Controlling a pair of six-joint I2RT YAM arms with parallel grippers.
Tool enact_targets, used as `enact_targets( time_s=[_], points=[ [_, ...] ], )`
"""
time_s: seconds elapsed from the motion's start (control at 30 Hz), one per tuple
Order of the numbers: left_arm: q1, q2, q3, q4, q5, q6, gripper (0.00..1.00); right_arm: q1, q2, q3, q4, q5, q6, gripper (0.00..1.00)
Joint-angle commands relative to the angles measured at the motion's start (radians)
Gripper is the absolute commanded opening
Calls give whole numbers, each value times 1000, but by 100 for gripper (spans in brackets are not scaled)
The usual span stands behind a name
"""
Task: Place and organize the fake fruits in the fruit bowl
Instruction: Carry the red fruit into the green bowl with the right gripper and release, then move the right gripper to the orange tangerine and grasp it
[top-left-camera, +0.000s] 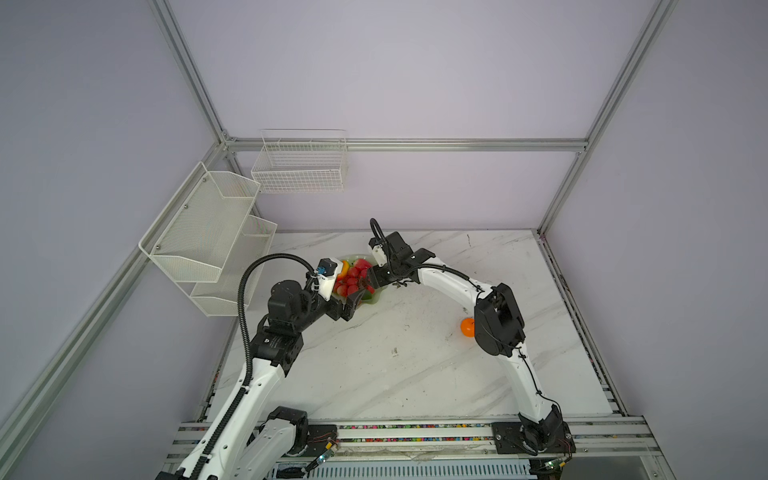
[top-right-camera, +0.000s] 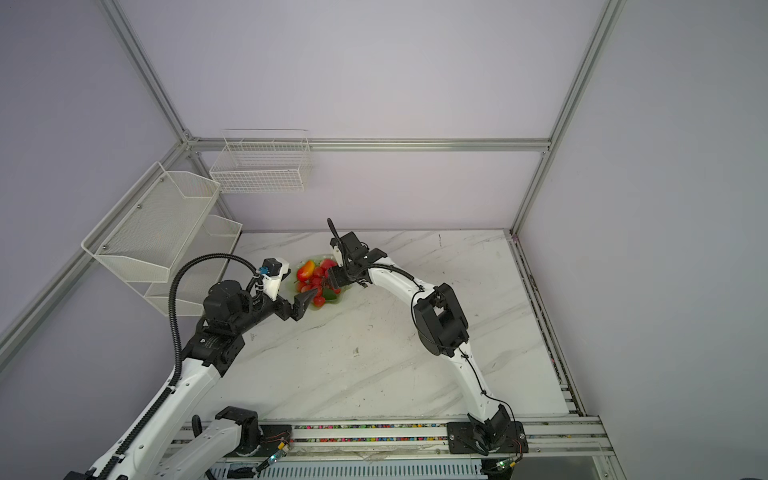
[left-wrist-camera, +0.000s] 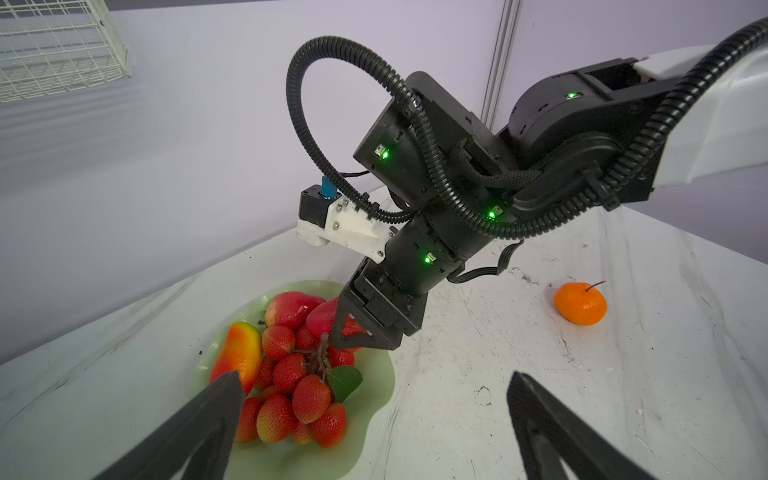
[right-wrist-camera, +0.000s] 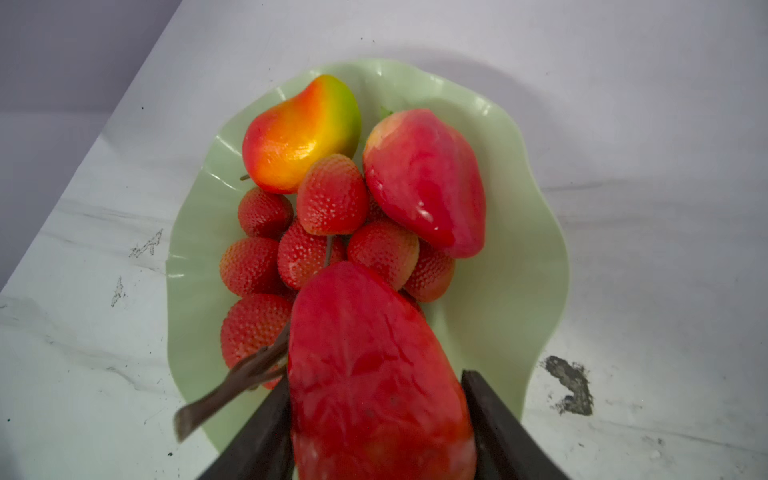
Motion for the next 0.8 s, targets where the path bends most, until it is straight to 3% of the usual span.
enact_targets(
  time_s=[0.0,0.3,0.5,0.77],
  points=[
    [8,-16,-30,32,6,-37,100,5,33,47,-54,13,-15,61],
    [12,-11,-30,33,12,-38,100,6,66,88,-116,52,-54,66],
    [14,-9,-31,34,15,-39,100,6,67,107,-142,91,-67,75],
    [17,-11,-31,42,37,-44,100,6,-52,41,-95,151,-56,86]
  ],
)
